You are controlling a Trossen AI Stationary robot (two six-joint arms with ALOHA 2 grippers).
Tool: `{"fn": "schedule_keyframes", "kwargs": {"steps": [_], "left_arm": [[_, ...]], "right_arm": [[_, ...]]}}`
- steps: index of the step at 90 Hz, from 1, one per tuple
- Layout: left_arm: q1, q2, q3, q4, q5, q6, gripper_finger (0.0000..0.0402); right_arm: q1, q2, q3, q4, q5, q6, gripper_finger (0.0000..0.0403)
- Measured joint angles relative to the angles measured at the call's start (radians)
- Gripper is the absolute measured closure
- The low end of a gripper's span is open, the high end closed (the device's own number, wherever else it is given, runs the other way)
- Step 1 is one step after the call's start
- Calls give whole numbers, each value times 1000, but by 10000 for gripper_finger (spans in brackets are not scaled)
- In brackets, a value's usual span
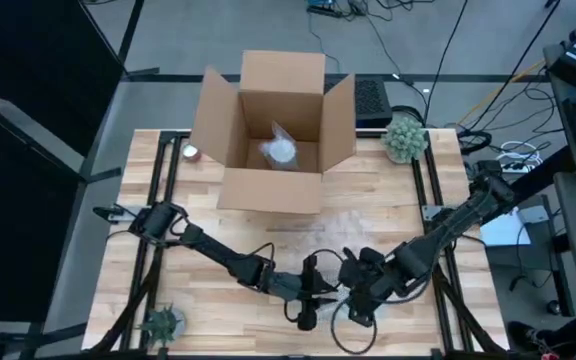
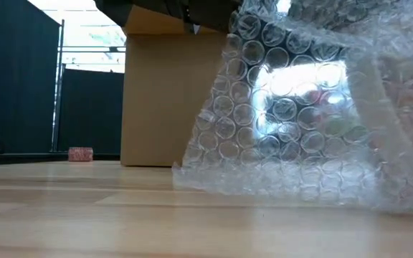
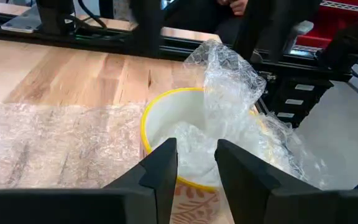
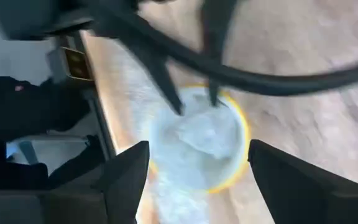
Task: Wrap mug
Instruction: Wrap the orange cup with the transparent bubble wrap
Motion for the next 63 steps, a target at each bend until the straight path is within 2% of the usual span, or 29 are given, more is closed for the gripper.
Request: {"fn": "schedule_keyframes", "kwargs": {"steps": [9,16,44,49,63], "left_arm": [[0,0,0,0,0,1,295],[0,0,0,0,-1,3,295],[0,0,0,0,-1,3,295],[0,0,0,1,-1,2,295],[0,0,0,0,-2,2,295]], "right_arm": [[17,31,0,52,0,-29,149],[20,64,0,72,-28,-31,177],[13,133,0,90,-48,-102,382],[7,149,0,78,-43,-110,395],[-18,205,0,38,-24,-105,393]]}}
